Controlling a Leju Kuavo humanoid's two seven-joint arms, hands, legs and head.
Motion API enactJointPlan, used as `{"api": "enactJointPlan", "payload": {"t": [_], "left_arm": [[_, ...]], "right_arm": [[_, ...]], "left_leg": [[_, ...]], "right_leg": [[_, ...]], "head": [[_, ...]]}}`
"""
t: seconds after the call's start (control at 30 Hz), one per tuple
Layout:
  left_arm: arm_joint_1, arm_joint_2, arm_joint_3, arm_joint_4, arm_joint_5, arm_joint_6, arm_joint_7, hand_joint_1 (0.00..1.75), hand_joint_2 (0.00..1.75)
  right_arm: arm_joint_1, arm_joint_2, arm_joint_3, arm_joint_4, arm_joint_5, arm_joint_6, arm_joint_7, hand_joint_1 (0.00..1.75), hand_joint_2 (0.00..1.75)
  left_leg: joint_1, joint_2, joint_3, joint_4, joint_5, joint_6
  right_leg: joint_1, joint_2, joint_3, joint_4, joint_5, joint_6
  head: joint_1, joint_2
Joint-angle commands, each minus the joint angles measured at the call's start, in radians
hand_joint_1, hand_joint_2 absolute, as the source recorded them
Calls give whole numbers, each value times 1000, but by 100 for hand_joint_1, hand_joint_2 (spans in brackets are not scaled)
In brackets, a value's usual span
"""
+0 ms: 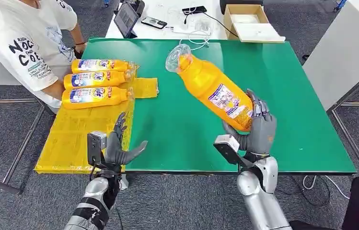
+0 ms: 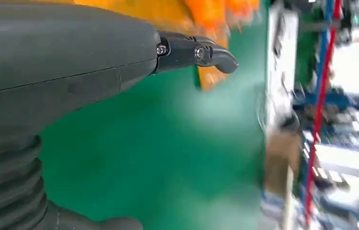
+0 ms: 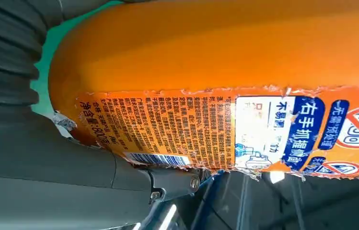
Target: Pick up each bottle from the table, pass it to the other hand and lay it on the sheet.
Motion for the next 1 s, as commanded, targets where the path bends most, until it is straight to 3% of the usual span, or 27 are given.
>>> {"api": "enactJointPlan", "payload": {"t": [0.03,0.13,0.53,0.6,0.67,0.8,0.9,1.0], "left_arm": [[17,43,-152,-106,21,-108,19,0,175],[19,45,-183,-121,27,-140,23,0,175],[19,49,-187,-119,41,-163,23,0,175],[39,47,-202,-152,47,-178,19,0,175],[58,50,-218,-186,74,-210,26,0,175],[67,54,-237,-200,120,-240,41,0,175],[67,54,-241,-197,172,-283,45,0,175],[79,61,-243,-201,208,-307,60,0,175]], "right_arm": [[45,64,-42,32,-180,114,-109,175,175],[85,96,-17,93,-202,155,-161,175,175],[89,97,-8,95,-201,169,-160,175,175],[144,146,23,132,-253,241,-171,175,175],[163,191,82,286,-248,250,-201,175,175],[132,178,299,446,-277,129,-206,175,175],[102,169,345,466,-296,113,-206,175,175],[89,170,297,468,-258,121,-206,175,175]], "left_leg": [[1,0,3,0,-1,0],[1,1,4,-1,-1,0],[0,2,6,-1,-2,1],[0,1,3,-1,-1,0],[1,1,5,-2,-2,0],[2,4,4,-2,-2,0],[2,5,6,-2,-3,0],[2,4,4,-1,-2,0]], "right_leg": [[1,-1,4,0,-1,-2],[1,0,5,-2,-1,-2],[1,0,6,-1,-2,-3],[1,0,3,-1,-1,-2],[2,0,6,-2,-1,-3],[2,3,4,-2,0,-2],[2,3,5,-2,-2,-3],[2,2,3,-1,-2,-3]], "head": [[0,0],[0,0],[0,0],[0,0],[0,0],[0,0],[0,0],[0,0]]}}
